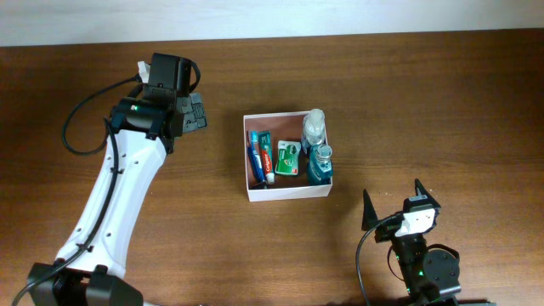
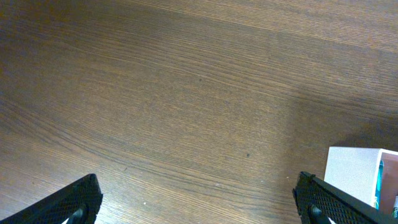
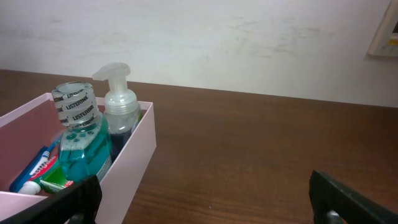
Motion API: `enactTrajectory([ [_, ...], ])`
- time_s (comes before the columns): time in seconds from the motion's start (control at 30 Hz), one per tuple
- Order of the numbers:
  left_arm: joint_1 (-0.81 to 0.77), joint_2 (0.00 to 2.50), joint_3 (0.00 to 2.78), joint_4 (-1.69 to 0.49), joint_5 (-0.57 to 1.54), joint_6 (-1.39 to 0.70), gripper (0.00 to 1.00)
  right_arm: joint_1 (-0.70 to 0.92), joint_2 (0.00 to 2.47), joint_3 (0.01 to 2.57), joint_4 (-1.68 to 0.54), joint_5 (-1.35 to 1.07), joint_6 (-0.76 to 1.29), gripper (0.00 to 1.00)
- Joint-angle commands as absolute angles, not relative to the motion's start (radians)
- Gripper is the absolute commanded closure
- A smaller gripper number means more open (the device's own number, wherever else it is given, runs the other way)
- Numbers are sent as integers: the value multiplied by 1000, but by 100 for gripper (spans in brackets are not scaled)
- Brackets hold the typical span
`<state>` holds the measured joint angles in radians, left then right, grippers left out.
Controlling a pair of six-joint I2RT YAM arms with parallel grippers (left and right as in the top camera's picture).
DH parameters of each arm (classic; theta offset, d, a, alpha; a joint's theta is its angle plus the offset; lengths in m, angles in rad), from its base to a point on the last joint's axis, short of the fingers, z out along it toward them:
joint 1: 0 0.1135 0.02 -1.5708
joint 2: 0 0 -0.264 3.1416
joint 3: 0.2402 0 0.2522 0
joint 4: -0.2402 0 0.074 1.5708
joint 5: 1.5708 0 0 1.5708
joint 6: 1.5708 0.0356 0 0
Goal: Pack container
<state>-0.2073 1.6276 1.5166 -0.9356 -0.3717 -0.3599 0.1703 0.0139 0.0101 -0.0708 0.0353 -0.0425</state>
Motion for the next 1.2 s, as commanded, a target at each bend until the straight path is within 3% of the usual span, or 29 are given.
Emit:
enactTrajectory([
  [0.0, -206, 1625, 1518, -937, -396, -348, 1, 162, 6, 6, -79, 33, -48, 2],
  [0.33, -200, 1376, 1294, -925, -418, -343, 1, 162, 6, 6, -79, 33, -48, 2],
  [0.67, -200, 832, 548, -386, -428, -343, 1, 162, 6, 6, -79, 33, -48, 2],
  [1.17, -71, 337, 101, -60, -319, -343, 1, 162, 6, 6, -80, 33, -48, 2],
])
